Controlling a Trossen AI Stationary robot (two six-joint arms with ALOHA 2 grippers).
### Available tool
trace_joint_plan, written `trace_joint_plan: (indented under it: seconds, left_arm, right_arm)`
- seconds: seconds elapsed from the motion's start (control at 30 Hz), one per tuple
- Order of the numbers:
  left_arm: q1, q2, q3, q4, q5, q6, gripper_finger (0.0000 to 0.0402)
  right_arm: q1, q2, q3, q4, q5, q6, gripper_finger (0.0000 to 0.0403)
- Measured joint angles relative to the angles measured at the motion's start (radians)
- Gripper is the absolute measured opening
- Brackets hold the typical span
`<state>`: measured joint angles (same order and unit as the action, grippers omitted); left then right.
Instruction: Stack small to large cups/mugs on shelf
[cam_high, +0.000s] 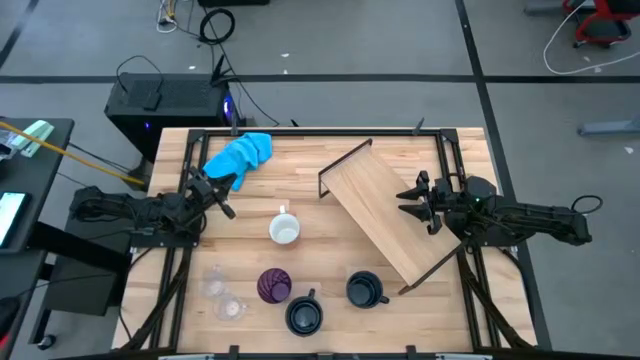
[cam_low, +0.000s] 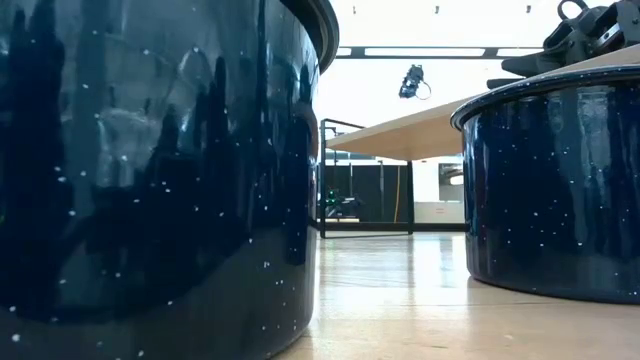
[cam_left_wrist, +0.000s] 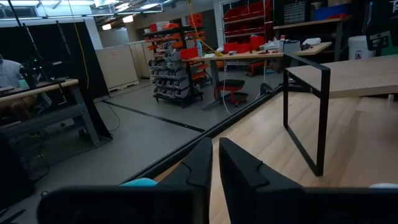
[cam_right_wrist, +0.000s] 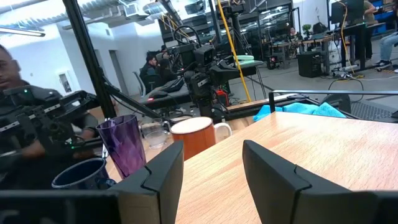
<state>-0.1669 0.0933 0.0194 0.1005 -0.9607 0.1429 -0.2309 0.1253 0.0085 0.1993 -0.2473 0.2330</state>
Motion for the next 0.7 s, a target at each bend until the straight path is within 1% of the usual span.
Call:
trace_joint_plan:
  seconds: [0.2,0.5,0.7]
  left_arm:
    - [0.000,0.000,0.000,0.000,0.000,0.000,0.0028]
    - [0.000,0.000,0.000,0.000,0.000,0.000,0.0040]
    - [0.000,0.000,0.000,0.000,0.000,0.000,0.0036]
  right_arm:
    - [0.000,0.000,0.000,0.000,0.000,0.000,0.0171]
    - [0.000,0.000,0.000,0.000,0.000,0.000,0.0171]
    - [0.000,0.000,0.000,0.000,0.000,0.000,0.0171]
